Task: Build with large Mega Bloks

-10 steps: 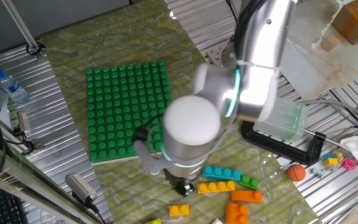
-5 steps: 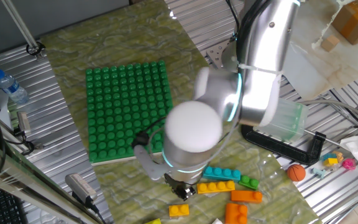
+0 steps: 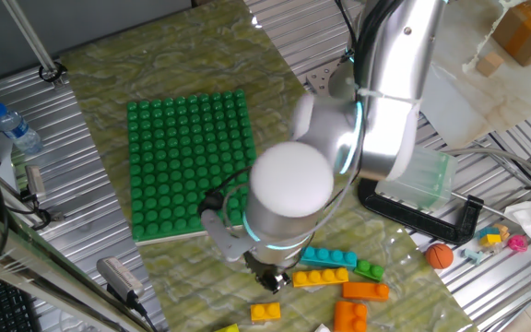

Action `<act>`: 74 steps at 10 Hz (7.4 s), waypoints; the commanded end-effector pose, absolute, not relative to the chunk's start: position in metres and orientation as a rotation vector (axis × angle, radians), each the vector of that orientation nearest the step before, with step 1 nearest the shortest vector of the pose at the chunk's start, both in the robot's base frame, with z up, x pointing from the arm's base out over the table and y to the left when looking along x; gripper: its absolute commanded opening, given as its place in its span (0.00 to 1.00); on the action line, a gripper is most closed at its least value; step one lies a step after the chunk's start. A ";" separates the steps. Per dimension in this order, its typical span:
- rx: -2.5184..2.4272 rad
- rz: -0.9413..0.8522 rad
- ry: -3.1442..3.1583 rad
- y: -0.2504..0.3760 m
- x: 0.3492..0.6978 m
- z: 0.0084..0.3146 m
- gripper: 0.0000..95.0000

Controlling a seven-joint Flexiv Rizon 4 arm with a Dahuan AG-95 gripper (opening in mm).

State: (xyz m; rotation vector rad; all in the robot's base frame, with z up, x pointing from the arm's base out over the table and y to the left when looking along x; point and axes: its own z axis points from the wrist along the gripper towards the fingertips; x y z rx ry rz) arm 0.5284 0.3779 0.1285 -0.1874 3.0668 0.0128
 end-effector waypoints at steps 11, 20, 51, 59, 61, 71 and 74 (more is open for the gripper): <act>0.091 0.011 3.042 0.445 0.501 0.098 0.60; 0.146 -0.010 3.022 0.437 0.529 0.070 0.60; 0.026 -0.034 3.155 0.485 0.565 0.083 0.40; -0.043 -0.055 3.091 0.537 0.542 0.065 0.60; -0.066 -0.032 3.076 0.537 0.541 0.065 0.60; -0.607 -0.021 3.036 0.547 0.519 0.051 0.40; -0.692 -0.016 3.059 0.545 0.517 0.048 0.40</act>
